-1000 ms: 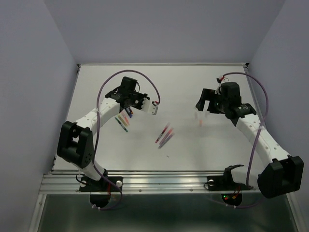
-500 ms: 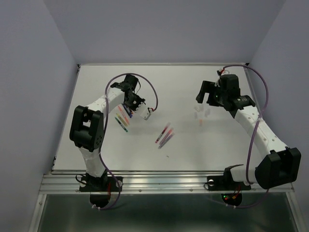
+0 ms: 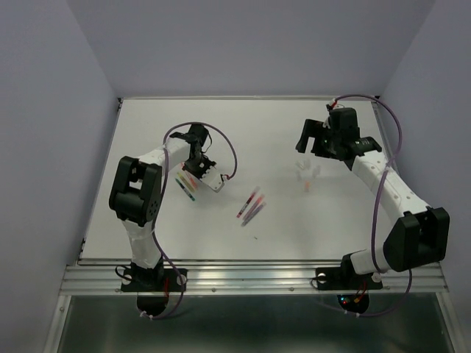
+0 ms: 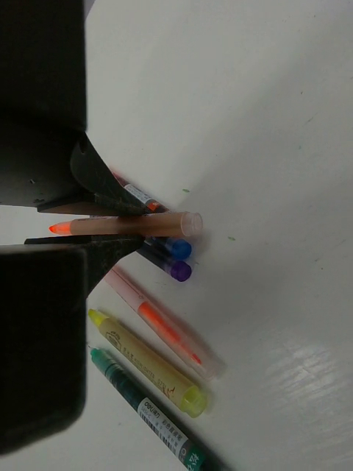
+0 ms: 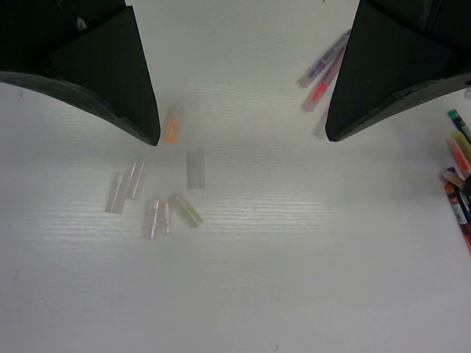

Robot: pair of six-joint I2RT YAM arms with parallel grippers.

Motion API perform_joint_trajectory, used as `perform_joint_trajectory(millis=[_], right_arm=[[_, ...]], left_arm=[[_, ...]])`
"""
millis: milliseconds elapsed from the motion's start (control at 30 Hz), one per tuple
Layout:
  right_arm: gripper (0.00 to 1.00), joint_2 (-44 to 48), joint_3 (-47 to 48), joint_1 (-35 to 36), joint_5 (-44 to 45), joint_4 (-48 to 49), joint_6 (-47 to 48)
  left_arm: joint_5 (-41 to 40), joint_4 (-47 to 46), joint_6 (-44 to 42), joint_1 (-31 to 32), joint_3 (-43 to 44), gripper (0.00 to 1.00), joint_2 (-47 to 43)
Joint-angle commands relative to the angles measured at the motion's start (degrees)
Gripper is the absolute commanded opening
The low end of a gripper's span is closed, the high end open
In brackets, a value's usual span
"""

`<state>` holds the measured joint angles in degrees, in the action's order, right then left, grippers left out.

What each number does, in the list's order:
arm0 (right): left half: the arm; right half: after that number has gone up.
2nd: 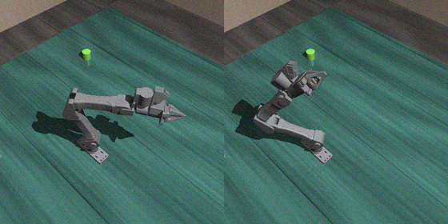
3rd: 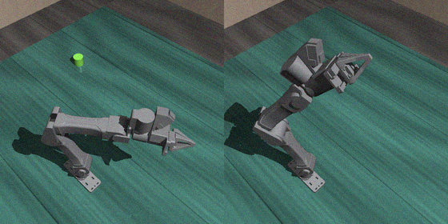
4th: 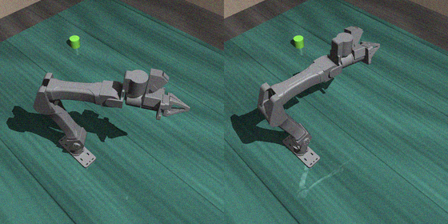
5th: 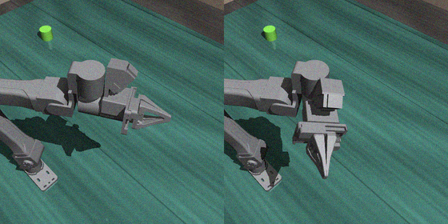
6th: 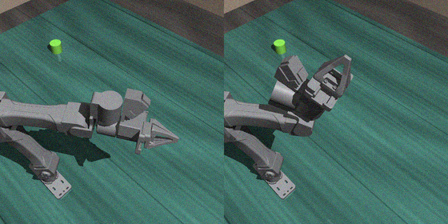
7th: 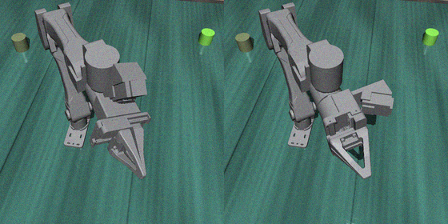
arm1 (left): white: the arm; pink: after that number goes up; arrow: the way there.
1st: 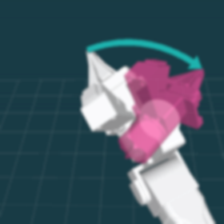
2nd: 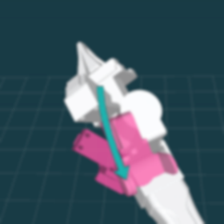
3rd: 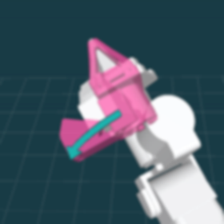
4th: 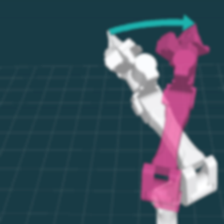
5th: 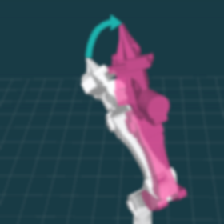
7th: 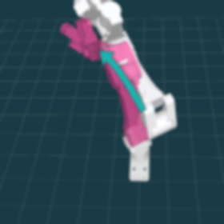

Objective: Open the pen caps

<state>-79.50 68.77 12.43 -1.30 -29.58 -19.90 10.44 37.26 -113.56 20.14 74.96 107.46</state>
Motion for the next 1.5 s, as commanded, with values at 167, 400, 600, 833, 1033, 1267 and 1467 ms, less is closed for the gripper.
perform_joint_trajectory(millis=[167, 400, 600, 833, 1033, 1267, 1467], right_arm=[[1.00, -2.94, 3.47, -0.30, 0.60, 0.84, 0.04], [1.00, -3.02, 2.33, -0.30, 0.68, 2.25, -0.23], [1.00, -2.85, 1.89, -0.30, 0.51, 3.04, -0.40], [1.00, -2.15, 1.10, -0.30, -0.46, 3.92, -1.02], [1.00, -1.36, 0.57, -0.30, -0.72, 4.45, -1.28], [1.00, -0.30, -0.48, -0.30, -1.25, 5.32, -1.46], [1.00, 0.23, -1.36, -0.30, -1.86, 6.20, -1.46]], left_arm=[[-1.29, -0.52, -27.41, -0.01, -0.08, 0.07, 0.29], [-2.87, -0.61, -27.60, 1.13, -0.16, 0.26, 0.03], [-3.76, -0.78, -26.72, 1.22, -1.04, 0.34, -0.85], [-3.58, -1.48, -25.92, 1.30, -2.27, 0.40, -1.81], [-1.57, -1.40, -22.68, 1.65, -0.78, 0.43, -2.60], [1.60, 1.59, -19.34, 1.74, 2.21, 0.45, -3.48], [3.97, 3.26, -17.23, 1.74, 4.32, 0.61, -4.10]])
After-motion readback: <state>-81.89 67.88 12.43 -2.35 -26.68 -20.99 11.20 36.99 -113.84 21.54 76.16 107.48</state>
